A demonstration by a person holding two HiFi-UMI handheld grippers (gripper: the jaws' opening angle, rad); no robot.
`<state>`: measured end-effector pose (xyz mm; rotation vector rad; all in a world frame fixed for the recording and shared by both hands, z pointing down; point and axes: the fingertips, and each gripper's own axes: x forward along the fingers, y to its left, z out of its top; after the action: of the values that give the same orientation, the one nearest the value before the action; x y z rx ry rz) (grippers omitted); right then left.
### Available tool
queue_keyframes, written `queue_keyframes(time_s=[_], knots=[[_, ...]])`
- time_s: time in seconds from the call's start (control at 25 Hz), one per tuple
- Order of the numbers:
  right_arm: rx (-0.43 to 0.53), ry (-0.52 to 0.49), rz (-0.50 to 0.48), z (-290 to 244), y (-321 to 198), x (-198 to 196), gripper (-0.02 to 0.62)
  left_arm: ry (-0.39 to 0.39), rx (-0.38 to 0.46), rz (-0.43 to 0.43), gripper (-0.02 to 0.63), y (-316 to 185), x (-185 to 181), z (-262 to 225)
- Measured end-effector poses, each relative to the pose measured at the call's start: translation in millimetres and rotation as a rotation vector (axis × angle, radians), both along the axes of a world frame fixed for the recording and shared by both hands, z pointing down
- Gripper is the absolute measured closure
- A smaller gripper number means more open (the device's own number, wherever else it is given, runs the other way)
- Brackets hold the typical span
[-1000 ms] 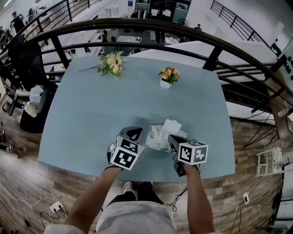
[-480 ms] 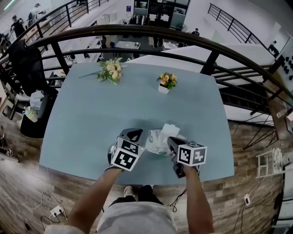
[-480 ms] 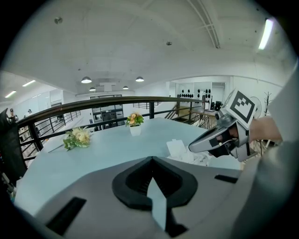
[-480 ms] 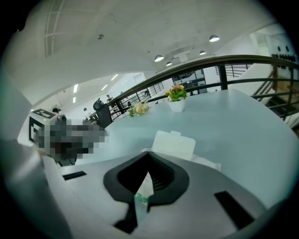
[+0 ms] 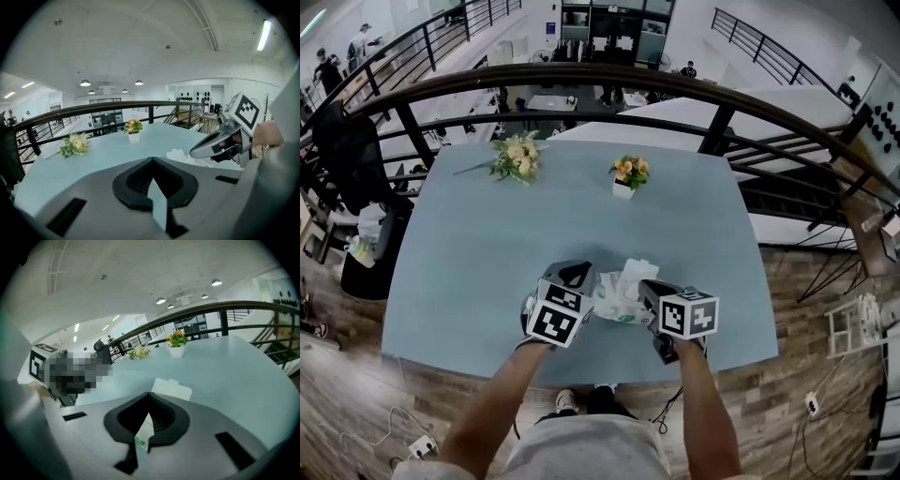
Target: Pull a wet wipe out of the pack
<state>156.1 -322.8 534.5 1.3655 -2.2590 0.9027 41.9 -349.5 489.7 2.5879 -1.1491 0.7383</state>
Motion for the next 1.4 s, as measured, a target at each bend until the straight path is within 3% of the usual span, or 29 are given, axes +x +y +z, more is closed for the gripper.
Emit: queue_keyframes(time_s=[0.64,1.4], knots=[[0.061,-0.004,-0.011,-23,-12,4,0.592,-0.013,0.019,0.024,0.612,-8,19,-13],[0.142,-0.027,-0.086,-60,-42,-25,0.592,-0.032,0.049,-0.034,0.612,-16,-8,-28]])
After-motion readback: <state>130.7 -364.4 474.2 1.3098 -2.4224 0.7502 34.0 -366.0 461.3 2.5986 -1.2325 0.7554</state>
